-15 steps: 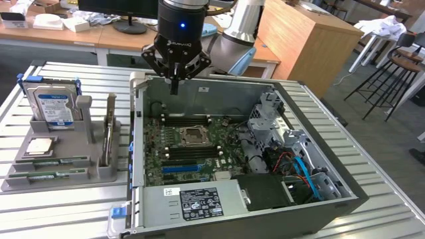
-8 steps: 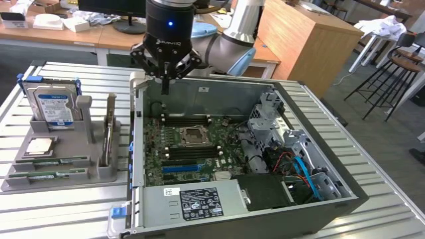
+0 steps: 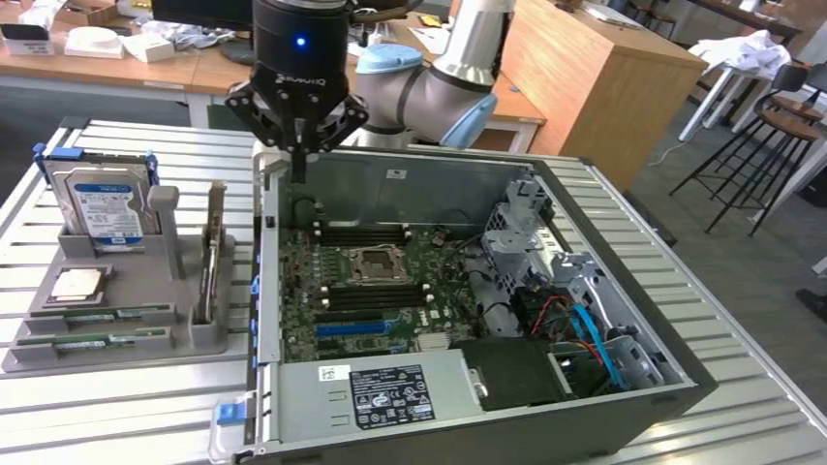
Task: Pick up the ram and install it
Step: 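Reach for the ram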
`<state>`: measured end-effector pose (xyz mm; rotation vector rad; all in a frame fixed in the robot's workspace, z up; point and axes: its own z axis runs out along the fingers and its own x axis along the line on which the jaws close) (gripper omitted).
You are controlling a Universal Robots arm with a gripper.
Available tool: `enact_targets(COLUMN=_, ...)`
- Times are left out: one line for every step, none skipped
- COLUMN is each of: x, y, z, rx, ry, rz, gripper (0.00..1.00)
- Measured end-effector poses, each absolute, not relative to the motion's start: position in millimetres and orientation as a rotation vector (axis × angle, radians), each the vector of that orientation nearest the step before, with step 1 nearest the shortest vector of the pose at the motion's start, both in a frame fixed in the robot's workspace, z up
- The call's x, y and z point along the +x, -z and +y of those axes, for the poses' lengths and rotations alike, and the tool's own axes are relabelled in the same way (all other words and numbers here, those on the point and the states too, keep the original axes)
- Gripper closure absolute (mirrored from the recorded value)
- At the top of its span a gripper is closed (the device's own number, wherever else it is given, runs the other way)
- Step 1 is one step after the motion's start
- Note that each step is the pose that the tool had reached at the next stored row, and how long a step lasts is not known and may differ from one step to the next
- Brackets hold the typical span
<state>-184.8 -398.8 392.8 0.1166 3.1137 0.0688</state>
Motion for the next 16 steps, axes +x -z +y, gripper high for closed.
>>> enact_targets(x=-188, y=-393, z=-399, rx=0.117, ry=-0.069, rz=3.114, gripper=0.9)
enact_targets(x=-191, y=-393, z=-399, rx=0.116, ry=-0.069, rz=3.114, gripper=0.9)
enact_targets(x=-194, y=-393, z=-399, rx=0.117, ry=-0.069, rz=3.114, gripper=0.9)
enact_targets(x=-197, y=-393, z=-399, rx=0.117, ry=-0.069, rz=3.114, gripper=0.9)
enact_targets(x=-201, y=-393, z=-399, rx=0.117, ry=-0.069, rz=3.114, gripper=0.9)
enact_targets(x=-204, y=-393, z=-399, rx=0.117, ry=-0.069, rz=3.114, gripper=0.9)
enact_targets(x=-207, y=-393, z=-399, rx=0.116, ry=-0.069, rz=3.114, gripper=0.9)
enact_targets(x=-210, y=-393, z=-399, rx=0.116, ry=-0.069, rz=3.114, gripper=0.9)
enact_targets(x=-213, y=-393, z=-399, rx=0.117, ry=-0.069, rz=3.114, gripper=0.9)
enact_targets(x=-217, y=-393, z=-399, rx=0.117, ry=-0.069, rz=3.114, gripper=0.9)
enact_targets(x=-220, y=-393, z=-399, rx=0.117, ry=-0.069, rz=3.114, gripper=0.9)
enact_targets(x=-223, y=-393, z=-399, rx=0.117, ry=-0.069, rz=3.114, gripper=0.9)
enact_targets(x=-227, y=-393, z=-399, rx=0.116, ry=-0.069, rz=3.114, gripper=0.9)
enact_targets(x=-230, y=-393, z=-399, rx=0.116, ry=-0.069, rz=3.114, gripper=0.9)
enact_targets(x=-233, y=-393, z=-399, rx=0.117, ry=-0.069, rz=3.114, gripper=0.9)
enact_targets(x=-236, y=-393, z=-399, rx=0.117, ry=-0.069, rz=3.114, gripper=0.9)
